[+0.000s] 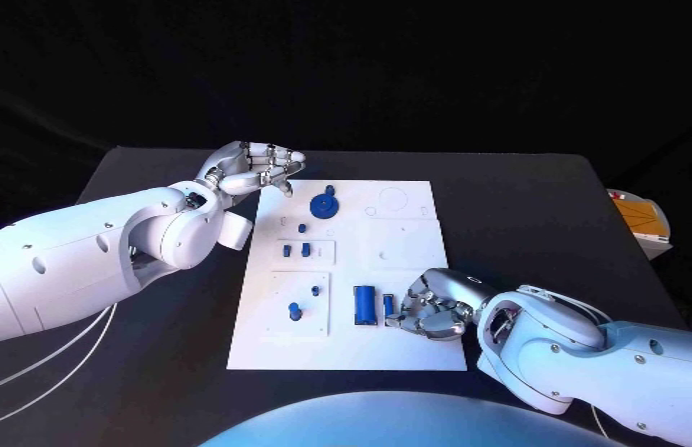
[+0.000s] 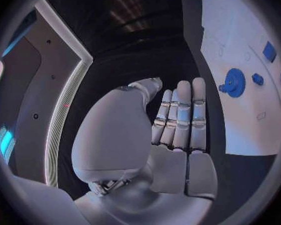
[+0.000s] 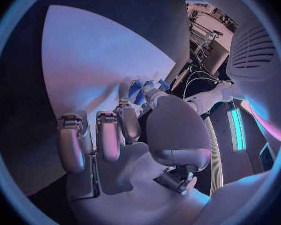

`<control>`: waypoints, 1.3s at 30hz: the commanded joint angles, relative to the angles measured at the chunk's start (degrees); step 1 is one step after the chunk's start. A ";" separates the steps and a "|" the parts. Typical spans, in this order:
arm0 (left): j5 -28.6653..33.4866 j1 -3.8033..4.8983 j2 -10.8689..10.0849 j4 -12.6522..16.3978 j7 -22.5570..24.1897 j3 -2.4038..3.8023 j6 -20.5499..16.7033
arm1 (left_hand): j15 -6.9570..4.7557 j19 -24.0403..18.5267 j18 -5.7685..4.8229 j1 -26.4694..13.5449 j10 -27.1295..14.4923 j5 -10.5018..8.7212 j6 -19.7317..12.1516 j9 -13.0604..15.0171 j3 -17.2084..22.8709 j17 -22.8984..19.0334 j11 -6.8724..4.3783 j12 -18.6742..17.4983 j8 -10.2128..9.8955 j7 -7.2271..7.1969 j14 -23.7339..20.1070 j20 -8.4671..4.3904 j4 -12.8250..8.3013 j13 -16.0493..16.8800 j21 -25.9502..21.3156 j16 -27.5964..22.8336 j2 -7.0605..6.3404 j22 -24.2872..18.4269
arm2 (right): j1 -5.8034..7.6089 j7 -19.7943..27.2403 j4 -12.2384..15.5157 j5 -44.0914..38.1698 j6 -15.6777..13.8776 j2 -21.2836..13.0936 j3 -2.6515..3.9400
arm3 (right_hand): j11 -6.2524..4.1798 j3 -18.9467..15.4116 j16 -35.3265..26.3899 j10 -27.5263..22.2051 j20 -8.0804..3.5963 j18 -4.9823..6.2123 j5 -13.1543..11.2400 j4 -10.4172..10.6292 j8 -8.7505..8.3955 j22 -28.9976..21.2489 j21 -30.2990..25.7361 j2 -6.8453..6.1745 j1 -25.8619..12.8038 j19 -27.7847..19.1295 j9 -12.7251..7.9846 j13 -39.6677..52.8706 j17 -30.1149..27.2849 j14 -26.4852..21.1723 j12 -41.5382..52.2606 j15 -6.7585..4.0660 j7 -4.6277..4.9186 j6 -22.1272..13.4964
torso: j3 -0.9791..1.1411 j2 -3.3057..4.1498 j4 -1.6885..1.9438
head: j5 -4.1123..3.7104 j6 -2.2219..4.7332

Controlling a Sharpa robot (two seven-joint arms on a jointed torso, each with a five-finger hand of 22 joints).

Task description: Assemble the parts on the task board

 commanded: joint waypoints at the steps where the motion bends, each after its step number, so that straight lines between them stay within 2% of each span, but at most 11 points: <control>1: 0.24 0.03 0.09 0.16 0.30 0.04 0.25 | 0.03 -0.29 0.75 0.11 -0.41 0.22 -0.21 0.04 -0.16 -0.09 0.13 0.15 0.19 0.00 -0.27 0.16 0.01 0.07 -0.22 0.18 0.26 -0.04 | -0.08 0.31 -0.42 -0.22 1.65 0.38 -0.01 | -0.43 -0.45 0.22 0.55 -0.52 -0.40 -0.09 -0.02 -0.32 15.07 0.32 0.11 1.15 6.00 -0.09 5.00 7.01 4.44 0.06 -0.24 0.00 0.31 | -0.02 0.01 0.02 | 0.10 -0.03; 13: 0.24 0.03 0.09 0.17 0.29 0.04 0.24 | 0.05 -0.30 0.75 0.12 -0.51 0.24 -0.33 0.02 -0.16 -0.09 0.15 0.24 0.16 0.03 -0.30 0.17 0.02 0.07 -0.23 0.22 0.27 -0.03 | -0.14 -0.47 -2.04 -1.36 0.41 1.26 0.00 | -0.44 -0.54 0.26 0.58 -0.52 -0.40 0.04 0.05 -0.31 15.07 0.32 0.61 2.21 6.00 -0.15 5.05 7.11 4.46 0.12 -0.24 0.01 0.36 | 0.07 0.02 -0.05 | 0.17 -0.02; 20: 0.24 0.02 0.09 0.15 0.30 0.04 0.25 | 0.05 -0.30 0.75 0.12 -0.51 0.24 -0.33 0.02 -0.16 -0.09 0.15 0.24 0.16 0.03 -0.30 0.17 0.02 0.07 -0.23 0.22 0.27 -0.03 | -0.14 0.32 -2.22 -1.45 -0.42 1.26 0.00 | -0.43 -0.58 0.25 0.59 -0.52 -0.40 0.07 0.08 -0.30 15.07 0.32 0.72 2.31 6.00 -0.15 5.06 7.07 4.45 0.13 -0.24 0.01 0.39 | 0.02 -0.01 -0.11 | 0.15 0.07; 27: 0.24 0.02 0.09 0.12 0.32 0.04 0.23 | 0.06 -0.30 0.75 0.12 -0.54 0.24 -0.35 0.01 -0.16 -0.10 0.16 0.28 0.16 0.04 -0.30 0.18 0.03 0.07 -0.24 0.24 0.28 -0.03 | 0.13 5.46 -2.03 2.36 -4.52 0.33 0.08 | -0.04 -1.88 -0.36 -0.38 -0.34 -0.40 0.82 0.08 -0.83 15.07 0.32 -0.05 3.56 6.00 -0.37 3.87 5.69 4.13 -2.22 0.04 0.48 -0.76 | 0.02 -0.11 -0.11 | 0.06 0.28; 31: 0.45 0.01 0.12 0.05 0.41 0.03 0.29 | 0.07 -0.30 0.75 0.13 -0.58 0.24 -0.37 0.01 -0.15 -0.10 0.17 0.32 0.16 0.04 -0.31 0.19 0.04 0.07 -0.24 0.26 0.30 -0.03 | 1.66 12.37 -2.94 8.30 -7.69 -0.76 0.22 | 0.40 -2.72 -0.66 -0.78 -0.07 -0.18 1.36 0.12 -1.49 14.78 -0.65 -0.10 4.14 5.64 -0.54 3.61 5.09 3.99 -2.81 0.39 1.01 -2.13 | -0.04 -0.24 -0.13 | -0.07 0.69; 33: 0.96 -0.07 0.25 -0.08 0.46 0.03 0.42 | 0.08 -0.30 0.74 0.04 -0.53 0.23 -0.40 0.01 -0.17 -0.10 0.17 0.42 0.16 0.06 -0.32 0.20 0.12 0.09 -0.25 0.28 0.34 -0.03 | 2.84 16.55 -4.54 12.93 -9.19 -1.09 0.34 | 0.81 -3.30 -1.33 -1.47 0.25 0.31 1.49 0.05 -2.02 14.11 -2.91 0.01 5.12 4.78 -0.67 3.04 3.73 3.66 -4.00 0.75 1.47 -3.18 | -0.15 -0.41 -0.24 | -0.24 1.14; 35: 2.10 -0.20 0.44 -0.29 0.63 0.03 0.45 | 0.09 -0.34 0.74 -0.16 -0.16 0.21 -0.34 0.03 -0.21 -0.11 0.14 0.81 0.23 0.05 -0.36 0.24 0.31 0.19 -0.31 0.34 0.40 -0.04 | 4.11 20.75 -6.49 18.65 -9.88 -1.20 0.42 | 1.06 -3.36 -1.42 -1.73 0.47 0.47 2.01 -0.19 -2.33 13.88 -3.67 0.38 6.72 4.49 -0.73 2.95 3.68 3.63 -4.24 0.97 1.76 -3.81 | -0.25 -0.65 -0.27 | -0.32 1.30; 36: 2.62 -0.31 0.53 -0.41 0.76 0.03 0.43 | 0.08 -0.36 0.74 -0.19 -0.02 0.22 -0.32 0.03 -0.21 -0.12 0.11 0.95 0.26 0.02 -0.39 0.24 0.35 0.22 -0.34 0.35 0.42 -0.05 | 4.70 22.65 -7.49 21.32 -9.97 -1.15 0.45 | 1.14 -3.39 -1.53 -1.90 0.54 0.62 2.09 -0.24 -2.40 13.68 -4.34 0.46 7.29 4.23 -0.74 2.82 3.48 3.59 -4.49 1.04 1.84 -3.95 | -0.33 -0.79 -0.28 | -0.45 1.68; 37: 3.23 -0.48 0.67 -0.61 0.99 0.02 0.40 | 0.07 -0.40 0.74 -0.27 0.10 0.21 -0.34 0.03 -0.24 -0.13 0.08 1.08 0.26 0.01 -0.43 0.25 0.40 0.25 -0.38 0.36 0.39 -0.06 | 5.43 25.10 -8.92 24.67 -9.93 -0.98 0.47 | 1.32 -3.42 -2.24 -2.85 0.67 1.08 2.16 -0.32 -2.55 13.03 -6.52 0.55 8.20 3.39 -0.76 1.71 2.03 3.22 -6.62 1.17 2.03 -4.28 | -0.39 -0.96 -0.30 | -0.58 1.98; 38: 3.85 -0.66 0.87 -0.89 1.26 0.02 0.40 | 0.08 -0.46 0.74 -0.39 0.19 0.20 -0.35 0.03 -0.29 -0.15 0.06 1.19 0.26 -0.02 -0.51 0.27 0.49 0.27 -0.44 0.34 0.34 -0.08 | 6.11 27.44 -10.44 27.93 -9.80 -0.73 0.49 | 1.79 -3.51 -4.24 -5.96 1.05 2.11 2.29 -0.44 -3.10 11.47 -11.61 0.79 10.59 1.39 -0.86 -2.11 -1.41 2.19 -13.48 1.57 2.57 -5.49 | -0.46 -1.12 -0.31 | -0.66 2.07; 39: 4.25 -0.76 1.02 -1.10 1.45 0.02 0.42 | 0.09 -0.53 0.73 -0.52 0.26 0.21 -0.38 0.02 -0.34 -0.17 0.05 1.29 0.26 -0.03 -0.61 0.28 0.60 0.28 -0.52 0.30 0.32 -0.12 | 6.48 28.77 -11.40 29.86 -9.70 -0.54 0.50 | 1.84 -3.46 -4.49 -6.26 1.12 2.22 2.28 -0.50 -3.21 11.27 -12.20 0.94 11.21 1.17 -0.89 -2.50 -1.73 2.10 -14.08 1.66 2.66 -5.70 | -0.49 -1.28 -0.30 | -0.77 2.27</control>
